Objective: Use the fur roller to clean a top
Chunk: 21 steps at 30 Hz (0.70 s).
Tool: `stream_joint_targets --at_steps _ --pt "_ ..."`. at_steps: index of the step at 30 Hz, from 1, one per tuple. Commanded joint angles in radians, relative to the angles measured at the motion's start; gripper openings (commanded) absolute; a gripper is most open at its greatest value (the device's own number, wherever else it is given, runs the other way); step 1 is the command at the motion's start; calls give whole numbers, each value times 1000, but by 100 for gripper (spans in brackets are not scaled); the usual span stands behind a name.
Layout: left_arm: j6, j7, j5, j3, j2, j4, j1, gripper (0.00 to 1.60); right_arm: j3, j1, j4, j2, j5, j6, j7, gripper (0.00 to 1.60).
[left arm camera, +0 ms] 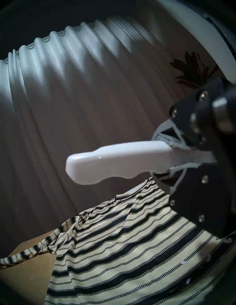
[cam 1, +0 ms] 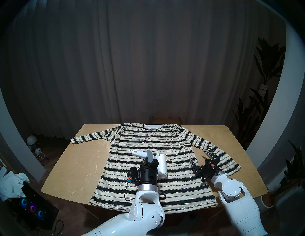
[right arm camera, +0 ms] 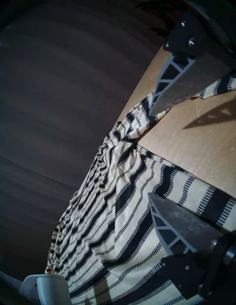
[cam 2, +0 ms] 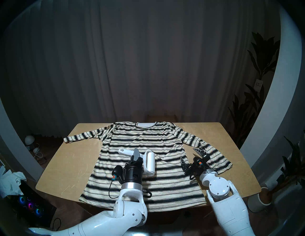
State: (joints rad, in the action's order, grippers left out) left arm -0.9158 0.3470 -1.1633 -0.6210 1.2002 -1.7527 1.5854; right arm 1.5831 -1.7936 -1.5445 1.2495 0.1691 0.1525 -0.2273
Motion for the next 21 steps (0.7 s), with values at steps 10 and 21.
stream_joint_targets --at_steps 10,21 --pt "-44 132 78 74 1 27 -103 0 -18 -2 -50 4 84 -93 52 160" --pt "-44 171 88 99 1 35 -122 0 -23 -9 -57 -8 94 -126 42 160"
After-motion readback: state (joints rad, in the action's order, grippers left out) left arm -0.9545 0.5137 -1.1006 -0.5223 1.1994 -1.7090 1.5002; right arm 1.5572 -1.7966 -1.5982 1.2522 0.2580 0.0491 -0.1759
